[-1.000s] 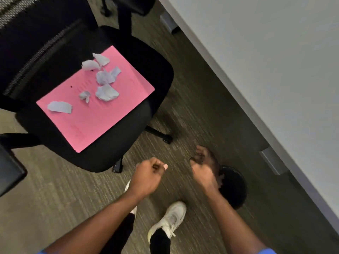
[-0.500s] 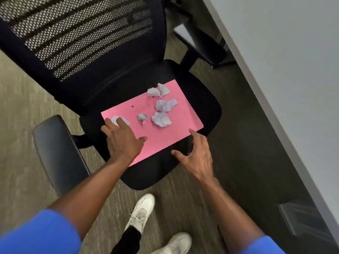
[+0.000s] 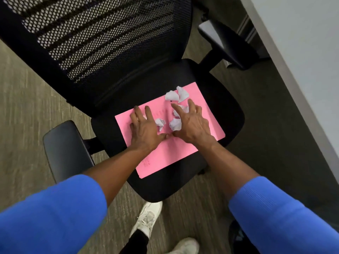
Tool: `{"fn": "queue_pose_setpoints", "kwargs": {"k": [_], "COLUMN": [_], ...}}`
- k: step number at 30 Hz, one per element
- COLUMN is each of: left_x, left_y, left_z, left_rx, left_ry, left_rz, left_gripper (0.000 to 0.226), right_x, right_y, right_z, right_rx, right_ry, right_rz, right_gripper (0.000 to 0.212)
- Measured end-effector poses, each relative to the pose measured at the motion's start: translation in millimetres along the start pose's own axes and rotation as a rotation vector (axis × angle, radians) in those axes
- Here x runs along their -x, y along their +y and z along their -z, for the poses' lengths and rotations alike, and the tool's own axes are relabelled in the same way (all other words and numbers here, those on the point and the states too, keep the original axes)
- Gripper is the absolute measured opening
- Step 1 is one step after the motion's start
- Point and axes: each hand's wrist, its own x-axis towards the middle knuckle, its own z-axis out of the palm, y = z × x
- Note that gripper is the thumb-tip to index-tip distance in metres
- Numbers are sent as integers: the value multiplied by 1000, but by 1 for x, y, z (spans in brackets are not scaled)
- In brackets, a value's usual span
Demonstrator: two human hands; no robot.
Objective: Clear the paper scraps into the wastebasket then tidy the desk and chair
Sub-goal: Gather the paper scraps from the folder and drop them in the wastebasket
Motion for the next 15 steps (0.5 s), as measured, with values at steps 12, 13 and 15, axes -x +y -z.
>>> {"fn": "queue_pose_setpoints", "kwargs": {"k": [12,13,15], "left_x": [-64,-67,-71], "left_y": [42,46,52], "left_z": [15,15,16], "left_rx": [-177,-181,-187], "left_ry": [-54,-66,-98], "left_rz": [-381,-415,-488], "left_gripper": [139,138,133], "right_x": [16,19,24], "right_y": [33,35,37], "right_z": [-5,-5,-8], "right_rx": [66,72,77], "right_ry": [64,79,98], "right_rz": [-100,-119,-150], "right_gripper": [65,64,62]}}
